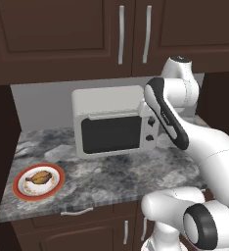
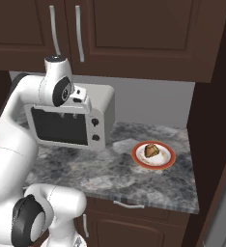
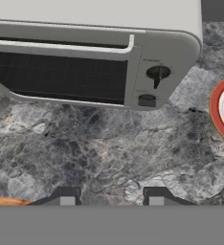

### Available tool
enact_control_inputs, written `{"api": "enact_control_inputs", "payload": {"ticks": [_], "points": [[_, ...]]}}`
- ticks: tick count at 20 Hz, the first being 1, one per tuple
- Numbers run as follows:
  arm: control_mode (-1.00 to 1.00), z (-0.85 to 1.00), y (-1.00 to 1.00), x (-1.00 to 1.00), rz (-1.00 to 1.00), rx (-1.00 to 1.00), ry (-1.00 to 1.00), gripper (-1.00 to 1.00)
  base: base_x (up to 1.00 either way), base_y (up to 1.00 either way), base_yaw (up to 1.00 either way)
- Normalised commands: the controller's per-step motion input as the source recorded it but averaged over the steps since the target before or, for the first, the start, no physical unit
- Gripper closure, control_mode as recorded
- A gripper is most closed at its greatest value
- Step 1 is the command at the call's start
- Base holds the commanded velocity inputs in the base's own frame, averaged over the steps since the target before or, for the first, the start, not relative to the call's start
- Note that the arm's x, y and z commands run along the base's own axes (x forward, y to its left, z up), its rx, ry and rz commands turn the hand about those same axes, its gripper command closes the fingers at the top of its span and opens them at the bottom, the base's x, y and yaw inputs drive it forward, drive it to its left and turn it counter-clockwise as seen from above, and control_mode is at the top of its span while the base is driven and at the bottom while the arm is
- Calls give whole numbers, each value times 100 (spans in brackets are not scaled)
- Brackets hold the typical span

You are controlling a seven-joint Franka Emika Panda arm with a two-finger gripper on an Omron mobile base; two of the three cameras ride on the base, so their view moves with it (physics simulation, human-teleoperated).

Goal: Open the toaster oven door. Place the bread on the top rack in the toaster oven and place the chicken drumstick on the bottom rack.

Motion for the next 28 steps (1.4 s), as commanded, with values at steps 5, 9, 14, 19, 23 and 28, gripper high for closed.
{"api": "enact_control_inputs", "payload": {"ticks": [5,9,14,19,23,28], "points": [[100,0,0,0,0,0,0,-100,0,0,0],[100,0,0,0,0,0,0,-100,0,0,0],[100,0,0,0,0,0,0,-100,0,0,0],[100,0,0,0,0,0,0,-100,0,0,0],[-100,0,0,0,0,0,0,-100,0,0,0],[-100,0,0,0,0,0,0,-100,0,0,0]]}}
